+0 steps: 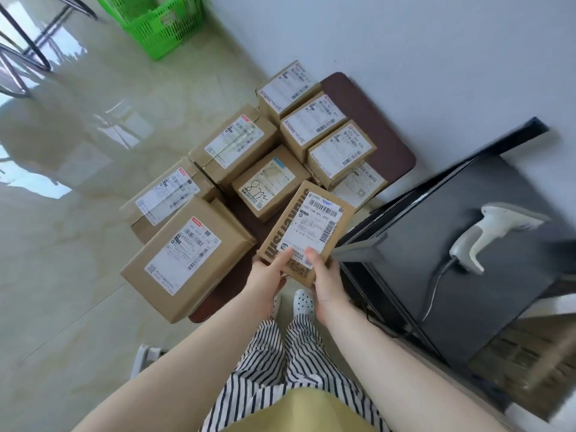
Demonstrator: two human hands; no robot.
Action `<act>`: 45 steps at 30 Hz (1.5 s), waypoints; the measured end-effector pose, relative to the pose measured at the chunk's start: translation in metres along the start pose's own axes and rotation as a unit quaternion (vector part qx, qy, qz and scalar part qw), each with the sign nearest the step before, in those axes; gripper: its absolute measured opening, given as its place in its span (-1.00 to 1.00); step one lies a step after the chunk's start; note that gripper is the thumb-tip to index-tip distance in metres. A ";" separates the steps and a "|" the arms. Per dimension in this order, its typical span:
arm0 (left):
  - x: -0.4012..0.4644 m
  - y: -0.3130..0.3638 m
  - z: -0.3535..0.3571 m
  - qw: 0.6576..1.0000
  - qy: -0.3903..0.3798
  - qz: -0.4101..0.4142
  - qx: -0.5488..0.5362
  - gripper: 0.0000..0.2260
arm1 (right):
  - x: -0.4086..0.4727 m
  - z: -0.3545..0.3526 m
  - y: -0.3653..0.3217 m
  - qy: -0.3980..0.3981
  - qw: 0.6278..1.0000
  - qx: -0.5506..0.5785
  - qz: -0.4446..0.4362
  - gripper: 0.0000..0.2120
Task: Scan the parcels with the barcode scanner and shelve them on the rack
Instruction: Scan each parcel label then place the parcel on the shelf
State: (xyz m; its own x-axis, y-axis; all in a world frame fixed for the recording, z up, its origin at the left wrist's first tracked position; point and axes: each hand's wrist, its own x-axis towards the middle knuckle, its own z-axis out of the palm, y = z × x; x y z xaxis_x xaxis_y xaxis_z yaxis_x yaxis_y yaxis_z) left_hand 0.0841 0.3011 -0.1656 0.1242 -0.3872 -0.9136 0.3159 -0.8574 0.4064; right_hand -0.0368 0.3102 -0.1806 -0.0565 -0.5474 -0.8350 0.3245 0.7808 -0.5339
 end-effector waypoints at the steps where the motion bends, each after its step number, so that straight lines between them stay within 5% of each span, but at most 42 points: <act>1: -0.007 0.006 0.000 1.000 -0.007 0.013 -0.006 -0.16 | -0.008 0.004 -0.005 0.004 1.000 0.004 -0.012 -0.08; 10: -0.060 0.075 0.003 0.984 -0.092 0.139 -0.061 -0.40 | -0.063 0.038 -0.068 -0.011 0.989 0.034 -0.140 -0.28; 18: -0.087 0.117 0.009 0.946 -0.237 0.192 0.110 -0.23 | -0.095 -0.003 -0.145 -0.071 0.969 -0.090 -0.219 -0.44; 24: -0.110 0.120 0.052 0.924 -0.274 0.208 0.168 -0.62 | -0.108 -0.039 -0.166 -0.082 0.959 -0.151 -0.226 -0.33; 30: -0.111 0.115 0.087 0.913 -0.266 0.243 0.191 -0.32 | -0.107 -0.065 -0.173 -0.073 0.963 -0.128 -0.225 -0.44; 35: -0.108 0.115 0.109 0.921 -0.245 0.242 0.183 -0.26 | -0.100 -0.086 -0.184 -0.070 0.963 -0.132 -0.224 -0.63; 37: -0.104 0.117 0.116 0.928 -0.221 0.239 0.180 -0.21 | -0.088 -0.097 -0.186 0.001 0.959 -0.113 -0.259 -0.66; 40: -0.098 0.120 0.122 0.941 -0.177 0.235 0.166 -0.20 | -0.062 -0.127 -0.184 0.273 0.909 -0.042 -0.311 -0.58; 43: -0.091 0.124 0.125 0.953 -0.136 0.224 0.155 -0.14 | -0.036 -0.166 -0.182 0.469 0.850 -0.071 -0.231 -0.49; 45: -0.089 0.125 0.126 0.955 -0.124 0.217 0.159 -0.16 | -0.022 -0.182 -0.180 0.503 0.844 -0.101 -0.158 -0.42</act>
State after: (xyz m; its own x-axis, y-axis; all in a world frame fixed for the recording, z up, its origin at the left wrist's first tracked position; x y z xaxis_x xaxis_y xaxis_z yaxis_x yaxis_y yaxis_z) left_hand -0.0057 0.1854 -0.0319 -0.0606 -0.7648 -0.6415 -0.0208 -0.6415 0.7668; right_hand -0.2658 0.2369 -0.0903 -0.9159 -0.2844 -0.2832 -0.0182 0.7343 -0.6786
